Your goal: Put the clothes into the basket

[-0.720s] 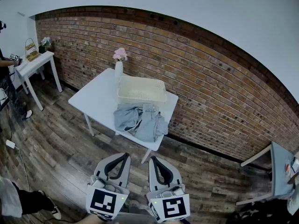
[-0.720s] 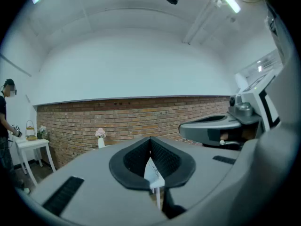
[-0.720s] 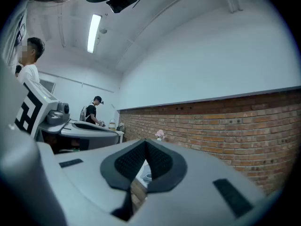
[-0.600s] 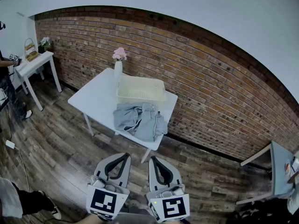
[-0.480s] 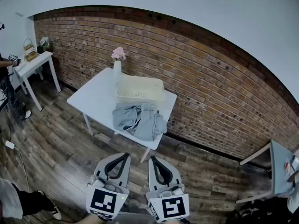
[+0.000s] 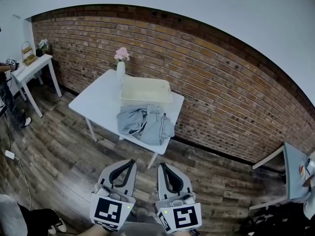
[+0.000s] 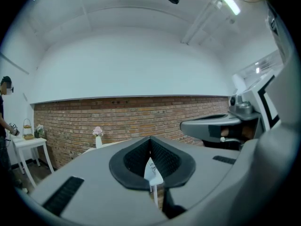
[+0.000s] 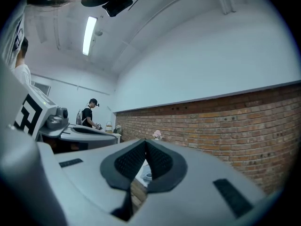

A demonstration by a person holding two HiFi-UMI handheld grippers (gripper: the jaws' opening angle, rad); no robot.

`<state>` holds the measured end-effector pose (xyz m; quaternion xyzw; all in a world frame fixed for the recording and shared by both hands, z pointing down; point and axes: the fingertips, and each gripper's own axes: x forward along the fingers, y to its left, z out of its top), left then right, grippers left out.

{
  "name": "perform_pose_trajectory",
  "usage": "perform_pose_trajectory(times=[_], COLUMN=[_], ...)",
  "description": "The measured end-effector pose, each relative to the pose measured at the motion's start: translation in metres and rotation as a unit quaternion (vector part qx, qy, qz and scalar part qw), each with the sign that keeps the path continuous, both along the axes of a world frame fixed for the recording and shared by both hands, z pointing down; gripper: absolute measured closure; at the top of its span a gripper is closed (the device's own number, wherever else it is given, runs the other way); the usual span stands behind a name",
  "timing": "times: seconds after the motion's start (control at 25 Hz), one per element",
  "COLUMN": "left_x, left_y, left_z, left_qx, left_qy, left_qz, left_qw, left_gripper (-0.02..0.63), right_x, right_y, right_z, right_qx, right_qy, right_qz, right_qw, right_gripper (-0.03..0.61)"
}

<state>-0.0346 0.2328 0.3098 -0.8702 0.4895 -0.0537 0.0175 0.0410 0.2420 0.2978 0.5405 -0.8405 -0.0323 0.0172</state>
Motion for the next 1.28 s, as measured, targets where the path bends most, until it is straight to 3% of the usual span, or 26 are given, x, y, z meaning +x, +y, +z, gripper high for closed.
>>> perform_pose_trajectory(times=[0.72,1.28], left_x=[-0.024,-0.017], left_y=[0.020,-0.018], left_z=[0.016,0.024], left_qx=[-0.007,-0.008], left_qy=[0.005,0.002], left_qz=[0.007,0.013], left_qw=[0.9999,0.9999], left_gripper=[0.604,0.604], right_x=[-0.002,0.013], right_y=[0.026,-0.008], right_z=[0.017,0.029], right_qx=[0.000,-0.006], right_qy=[0.000,0.000], right_qz=[0.035,0.048], right_qw=[0.999,0.999], right_gripper=[0.574,0.574])
